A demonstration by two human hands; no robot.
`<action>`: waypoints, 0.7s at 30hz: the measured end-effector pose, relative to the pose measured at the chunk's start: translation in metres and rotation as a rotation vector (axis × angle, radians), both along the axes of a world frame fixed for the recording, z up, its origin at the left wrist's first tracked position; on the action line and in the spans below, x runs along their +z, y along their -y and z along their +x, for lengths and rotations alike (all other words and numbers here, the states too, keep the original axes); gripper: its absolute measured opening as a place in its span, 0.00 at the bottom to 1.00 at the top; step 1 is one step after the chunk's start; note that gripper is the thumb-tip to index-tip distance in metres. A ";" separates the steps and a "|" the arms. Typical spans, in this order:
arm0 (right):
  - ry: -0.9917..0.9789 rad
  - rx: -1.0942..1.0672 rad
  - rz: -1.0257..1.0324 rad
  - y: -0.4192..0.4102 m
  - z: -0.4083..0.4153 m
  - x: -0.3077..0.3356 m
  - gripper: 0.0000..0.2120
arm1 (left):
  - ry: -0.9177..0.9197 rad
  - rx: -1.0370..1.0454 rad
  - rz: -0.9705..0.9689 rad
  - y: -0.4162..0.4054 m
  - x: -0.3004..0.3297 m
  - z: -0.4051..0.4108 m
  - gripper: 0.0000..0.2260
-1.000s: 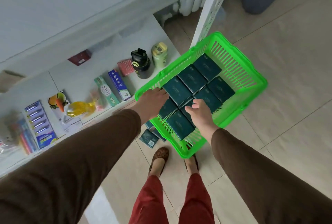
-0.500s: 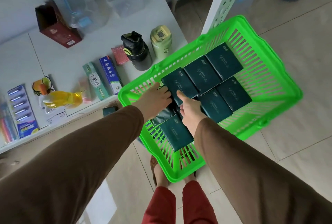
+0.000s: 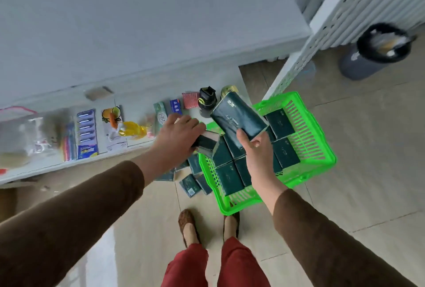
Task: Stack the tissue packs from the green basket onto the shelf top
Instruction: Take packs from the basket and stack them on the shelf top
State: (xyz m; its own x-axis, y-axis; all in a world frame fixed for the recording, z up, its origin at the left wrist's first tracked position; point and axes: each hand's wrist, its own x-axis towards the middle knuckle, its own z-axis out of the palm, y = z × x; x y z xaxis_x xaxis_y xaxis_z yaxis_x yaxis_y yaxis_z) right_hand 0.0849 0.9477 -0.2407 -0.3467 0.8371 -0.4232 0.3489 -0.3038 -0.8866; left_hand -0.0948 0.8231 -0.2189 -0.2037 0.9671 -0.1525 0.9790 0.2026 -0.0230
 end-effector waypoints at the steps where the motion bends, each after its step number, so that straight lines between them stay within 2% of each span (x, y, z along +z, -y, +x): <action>1: -0.029 0.055 0.055 0.008 -0.009 0.025 0.19 | 0.008 0.063 0.037 0.016 0.026 -0.008 0.22; 5: -0.156 0.221 0.250 0.049 -0.069 0.109 0.19 | -0.014 0.226 0.236 0.095 0.112 -0.057 0.20; 8: -0.232 0.326 0.308 0.090 -0.129 0.150 0.21 | -0.054 0.316 0.325 0.163 0.156 -0.108 0.23; 15: -0.318 0.487 0.389 0.213 -0.300 0.181 0.22 | -0.157 0.452 0.416 0.314 0.211 -0.252 0.22; 21: -0.298 0.563 0.435 0.272 -0.408 0.185 0.23 | -0.188 0.548 0.375 0.390 0.223 -0.365 0.23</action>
